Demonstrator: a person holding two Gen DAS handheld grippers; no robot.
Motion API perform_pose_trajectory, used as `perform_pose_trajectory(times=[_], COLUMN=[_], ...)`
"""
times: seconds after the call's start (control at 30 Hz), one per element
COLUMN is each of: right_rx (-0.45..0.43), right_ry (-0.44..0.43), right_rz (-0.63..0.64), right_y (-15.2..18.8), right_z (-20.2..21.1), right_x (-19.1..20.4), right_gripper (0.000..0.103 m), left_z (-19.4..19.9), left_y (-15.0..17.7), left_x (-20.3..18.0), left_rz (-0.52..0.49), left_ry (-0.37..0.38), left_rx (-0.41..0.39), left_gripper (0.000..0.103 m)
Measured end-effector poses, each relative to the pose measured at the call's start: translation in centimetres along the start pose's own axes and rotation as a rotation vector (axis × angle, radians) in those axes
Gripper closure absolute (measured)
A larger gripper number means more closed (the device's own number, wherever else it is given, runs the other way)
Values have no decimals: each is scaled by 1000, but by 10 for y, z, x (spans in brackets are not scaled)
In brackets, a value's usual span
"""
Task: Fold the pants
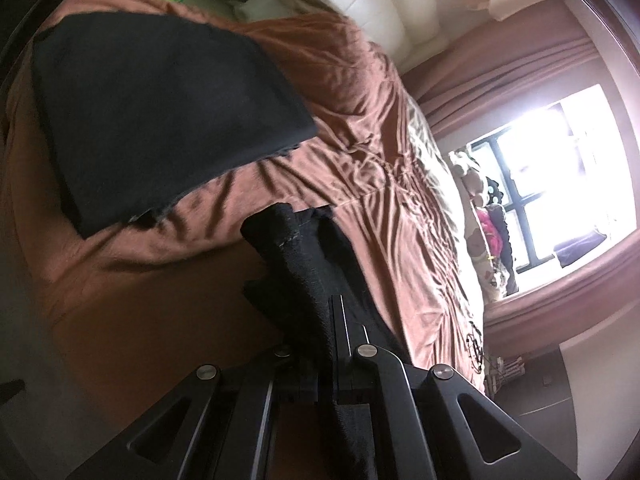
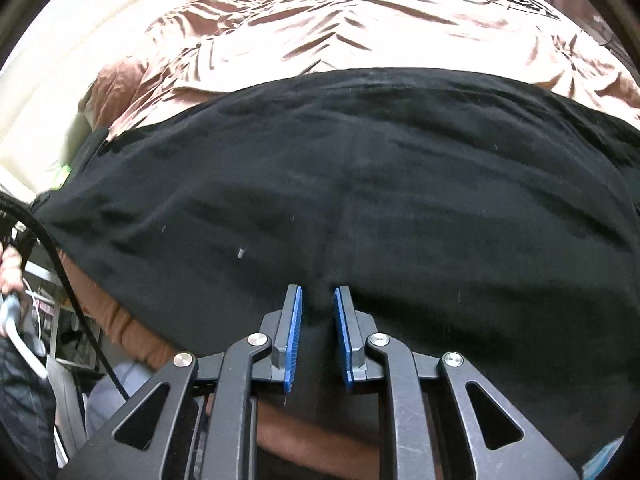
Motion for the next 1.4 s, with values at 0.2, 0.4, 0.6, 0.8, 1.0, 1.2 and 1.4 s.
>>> perform_pose_trajectory(times=[0.2, 0.4, 0.6, 0.8, 1.0, 1.2, 1.4], right_rx=[7, 18, 24, 20, 20, 21, 20], right_ry=[27, 47, 54, 77, 83, 68, 44], right_rz=[4, 6, 9, 29, 15, -16, -25], right_y=[-31, -58, -88, -113, -130, -134, -118], right_z=[-21, -44, -63, -75, -89, -86, -67], right_x=[-3, -8, -14, -17, -20, -21, -23], right_gripper=[89, 89, 91, 92, 92, 92, 92], left_z=[-9, -15, -15, -15, -15, -6, 13], left_y=[6, 8, 10, 12, 11, 8, 0], left_x=[23, 32, 33, 39, 34, 21, -16], left_rz=[61, 66, 44, 46, 22, 27, -19], left_ry=[-14, -37, -50, -54, -64, -29, 33], left_rx=[2, -3, -8, -4, -4, -25, -69], left_gripper=[100, 100, 100, 100, 100, 100, 100])
Point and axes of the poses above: each gripper's, at about its wrist camera, not at the fingertips, and z roughly against the way its jaws point, x to its left, y to its underside, the point moved 5 cm from there along -z, roughly the way its jaws point
